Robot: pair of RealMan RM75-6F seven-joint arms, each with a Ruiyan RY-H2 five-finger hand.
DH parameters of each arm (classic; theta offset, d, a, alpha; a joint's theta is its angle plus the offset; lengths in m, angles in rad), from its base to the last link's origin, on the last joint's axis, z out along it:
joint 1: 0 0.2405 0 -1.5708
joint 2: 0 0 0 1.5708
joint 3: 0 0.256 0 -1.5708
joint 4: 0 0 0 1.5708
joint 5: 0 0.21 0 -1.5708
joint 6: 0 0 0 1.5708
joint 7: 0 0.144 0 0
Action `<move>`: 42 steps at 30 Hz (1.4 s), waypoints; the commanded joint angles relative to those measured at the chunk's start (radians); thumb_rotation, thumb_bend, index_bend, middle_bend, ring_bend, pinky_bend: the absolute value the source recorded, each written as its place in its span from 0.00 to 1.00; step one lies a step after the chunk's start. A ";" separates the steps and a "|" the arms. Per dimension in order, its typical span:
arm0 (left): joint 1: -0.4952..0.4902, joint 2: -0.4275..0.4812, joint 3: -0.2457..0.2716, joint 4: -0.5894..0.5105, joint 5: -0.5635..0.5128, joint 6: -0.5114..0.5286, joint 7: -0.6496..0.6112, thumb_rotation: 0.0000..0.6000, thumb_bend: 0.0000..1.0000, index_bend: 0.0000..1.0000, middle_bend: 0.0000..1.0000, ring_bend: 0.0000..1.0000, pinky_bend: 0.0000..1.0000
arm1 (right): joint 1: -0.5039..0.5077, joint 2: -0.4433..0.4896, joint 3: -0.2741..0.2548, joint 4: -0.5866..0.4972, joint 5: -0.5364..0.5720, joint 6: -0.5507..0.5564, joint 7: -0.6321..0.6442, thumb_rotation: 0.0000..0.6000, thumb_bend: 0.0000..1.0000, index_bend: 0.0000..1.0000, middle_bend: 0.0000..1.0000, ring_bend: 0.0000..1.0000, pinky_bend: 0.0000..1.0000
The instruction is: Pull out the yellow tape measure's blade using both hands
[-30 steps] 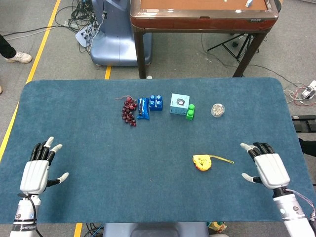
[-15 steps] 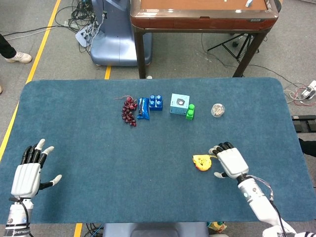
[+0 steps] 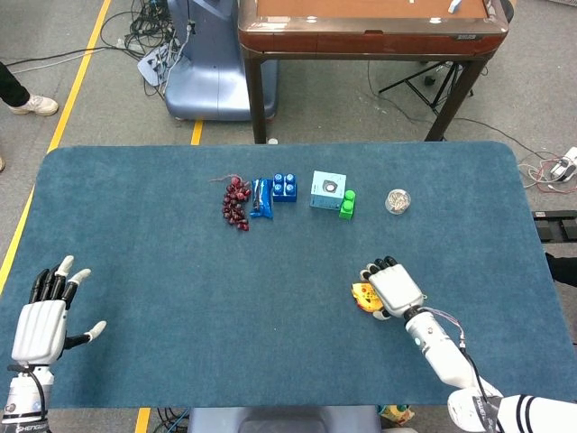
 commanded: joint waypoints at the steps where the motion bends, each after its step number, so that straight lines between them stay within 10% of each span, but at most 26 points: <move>1: 0.001 0.002 0.000 -0.002 -0.001 -0.001 0.001 1.00 0.09 0.17 0.00 0.00 0.00 | 0.021 0.001 -0.021 -0.013 0.020 -0.021 -0.022 1.00 0.07 0.32 0.27 0.18 0.18; 30: 0.016 0.009 0.002 -0.022 -0.004 -0.005 -0.013 1.00 0.09 0.17 0.00 0.00 0.00 | 0.105 0.011 -0.079 0.023 -0.041 -0.057 0.017 1.00 0.08 0.32 0.27 0.18 0.18; 42: 0.009 0.000 -0.004 -0.017 -0.007 -0.016 -0.010 1.00 0.09 0.17 0.00 0.00 0.00 | 0.125 0.021 -0.101 0.020 -0.004 -0.052 -0.013 1.00 0.29 0.39 0.27 0.18 0.18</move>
